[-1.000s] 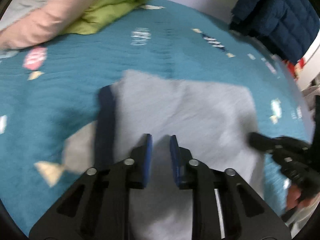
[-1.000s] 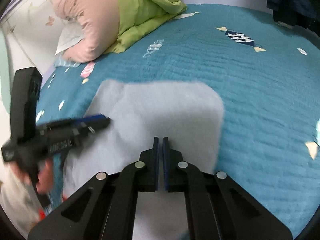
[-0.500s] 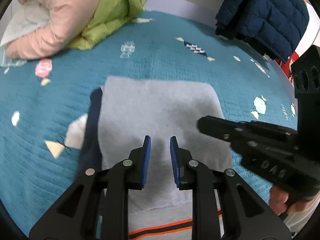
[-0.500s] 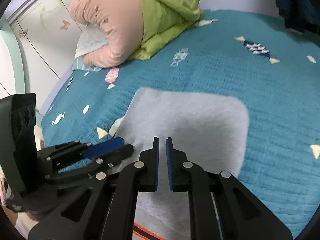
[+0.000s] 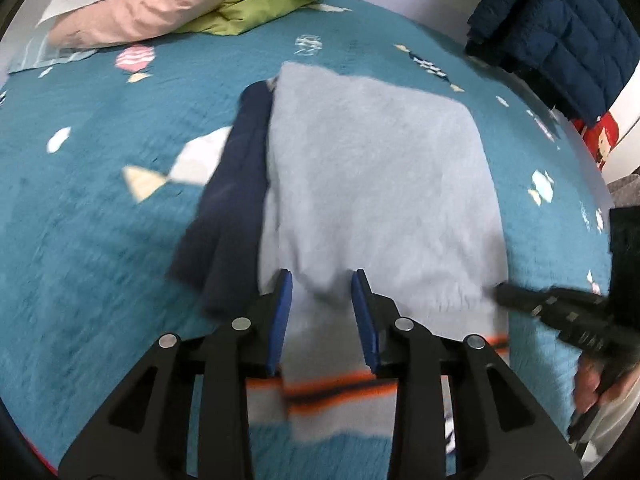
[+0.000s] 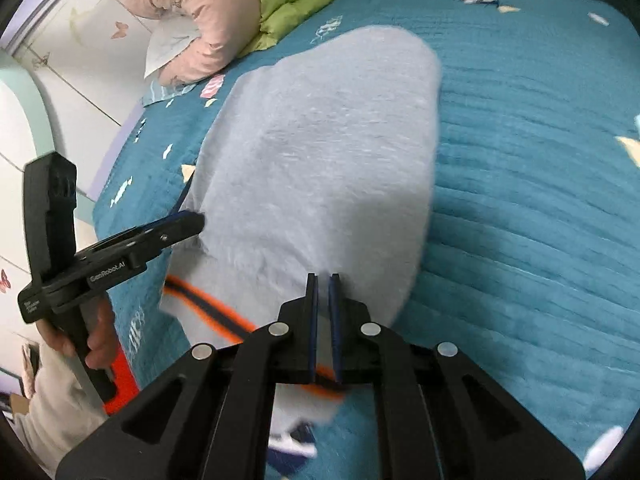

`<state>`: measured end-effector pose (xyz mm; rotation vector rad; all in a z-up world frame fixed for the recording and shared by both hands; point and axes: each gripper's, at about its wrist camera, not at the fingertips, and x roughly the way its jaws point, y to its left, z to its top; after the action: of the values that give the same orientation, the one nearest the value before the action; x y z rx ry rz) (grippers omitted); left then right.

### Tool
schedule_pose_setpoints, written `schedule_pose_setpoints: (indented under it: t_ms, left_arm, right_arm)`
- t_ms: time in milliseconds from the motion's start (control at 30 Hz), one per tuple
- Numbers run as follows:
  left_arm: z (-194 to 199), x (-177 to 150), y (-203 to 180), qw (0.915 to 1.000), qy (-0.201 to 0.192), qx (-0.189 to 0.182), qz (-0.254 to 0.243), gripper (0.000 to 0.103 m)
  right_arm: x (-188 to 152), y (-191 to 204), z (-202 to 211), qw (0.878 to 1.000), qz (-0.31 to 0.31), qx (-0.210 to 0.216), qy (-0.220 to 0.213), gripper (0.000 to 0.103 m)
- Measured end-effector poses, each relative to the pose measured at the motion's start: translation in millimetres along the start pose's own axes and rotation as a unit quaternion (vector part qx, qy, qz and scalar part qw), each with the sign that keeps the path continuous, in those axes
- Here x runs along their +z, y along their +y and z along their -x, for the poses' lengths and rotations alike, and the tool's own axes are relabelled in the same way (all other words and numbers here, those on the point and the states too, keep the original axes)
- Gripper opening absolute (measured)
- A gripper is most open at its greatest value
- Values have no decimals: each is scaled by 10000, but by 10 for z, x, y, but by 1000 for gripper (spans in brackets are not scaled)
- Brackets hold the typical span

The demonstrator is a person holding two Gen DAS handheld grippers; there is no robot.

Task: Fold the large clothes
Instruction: 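Lay the folded jacket down and smooth it with both tools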

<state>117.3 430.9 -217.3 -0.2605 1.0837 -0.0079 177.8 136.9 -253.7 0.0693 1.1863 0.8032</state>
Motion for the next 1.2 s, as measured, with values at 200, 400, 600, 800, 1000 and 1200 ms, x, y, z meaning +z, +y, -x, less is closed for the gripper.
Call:
schedule_pose_setpoints:
  t_ms: [200,400,600,800,1000,1200]
  left_arm:
    - [301,-20,-219,9998,-163,-71,-118,32]
    - [56,-115,-454,9996,210,-6,-202,33]
    - [65,-447,-306,9982,540,-94,-227,32]
    - [324,-172,-280,9990,199,-90,-394,33]
    - [48,547,-515,9973,-270,-279,-626,38]
    - [-689,1066,-584,9974,-33,-198,-692,42]
  right_arm:
    - [125,234,204,9994,236,-32,-244,15]
    - [73,377,-130,9994,22,305,163,31]
    - [-338,388,10,9987,390,206,251,31]
    - [-35,287,255,9989,455,-78,-31,37]
    - [794,242,88,9955,540,-424,-658,38]
    - [1271,-23,-352,9962,380,-532,-580,37]
